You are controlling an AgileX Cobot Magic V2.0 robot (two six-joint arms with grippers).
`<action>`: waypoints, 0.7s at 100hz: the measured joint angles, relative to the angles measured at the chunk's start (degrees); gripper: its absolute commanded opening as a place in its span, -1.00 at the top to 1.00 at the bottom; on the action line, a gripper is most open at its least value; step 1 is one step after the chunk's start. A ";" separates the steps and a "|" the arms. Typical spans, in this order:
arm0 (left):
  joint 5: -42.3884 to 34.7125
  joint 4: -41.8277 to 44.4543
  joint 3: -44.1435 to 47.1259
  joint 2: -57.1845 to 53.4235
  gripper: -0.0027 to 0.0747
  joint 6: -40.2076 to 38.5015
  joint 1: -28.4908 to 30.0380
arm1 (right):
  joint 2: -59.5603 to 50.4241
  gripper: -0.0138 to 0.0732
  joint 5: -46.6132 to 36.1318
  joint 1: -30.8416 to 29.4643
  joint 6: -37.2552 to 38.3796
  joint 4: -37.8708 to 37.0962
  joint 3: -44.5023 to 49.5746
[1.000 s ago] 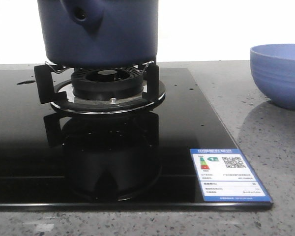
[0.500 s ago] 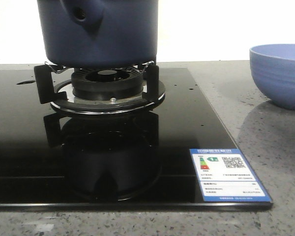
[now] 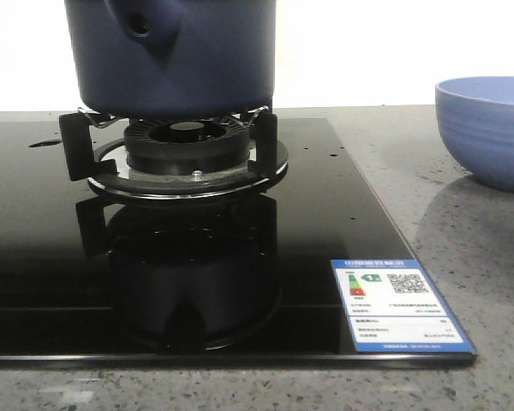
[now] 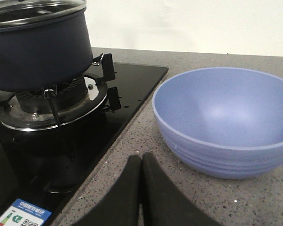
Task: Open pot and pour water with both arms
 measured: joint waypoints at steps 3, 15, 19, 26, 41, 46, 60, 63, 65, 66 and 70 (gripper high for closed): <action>0.00 0.00 0.00 0.00 0.98 0.00 0.00 | 0.00 0.78 0.00 0.00 0.00 0.00 0.00; 0.04 0.00 0.00 0.00 0.98 0.00 0.00 | 0.00 0.78 0.00 0.00 0.09 0.00 0.00; 0.04 0.00 0.00 0.00 0.98 0.00 0.00 | 0.00 0.78 0.00 0.00 0.09 0.00 0.00; 0.04 0.00 0.00 0.00 0.98 0.00 0.00 | 0.00 0.78 0.00 0.00 0.09 0.00 0.00; 0.13 1.51 0.00 0.00 0.98 -0.16 0.00 | 0.00 0.78 0.00 0.00 0.09 0.00 0.00; 0.13 4.62 0.42 0.00 0.98 -1.80 0.26 | 0.00 0.78 0.00 0.00 -0.05 0.00 0.00; -2.27 17.16 3.70 0.00 0.98 -14.55 4.33 | 0.00 0.78 0.00 0.00 -0.05 0.00 0.00; -2.43 19.27 4.78 0.00 0.98 -16.74 5.82 | 0.00 0.78 0.00 0.00 -0.05 0.00 0.00; -2.53 20.64 5.45 0.00 0.98 -18.14 6.99 | 0.00 0.78 0.00 0.00 -0.05 0.00 0.00; -2.65 21.50 5.67 0.00 0.98 -18.55 7.76 | 0.00 0.78 0.00 0.00 -0.05 0.00 0.00; -2.75 23.35 7.06 0.00 0.98 -20.82 9.62 | 0.00 0.78 0.00 0.00 -0.05 0.00 0.00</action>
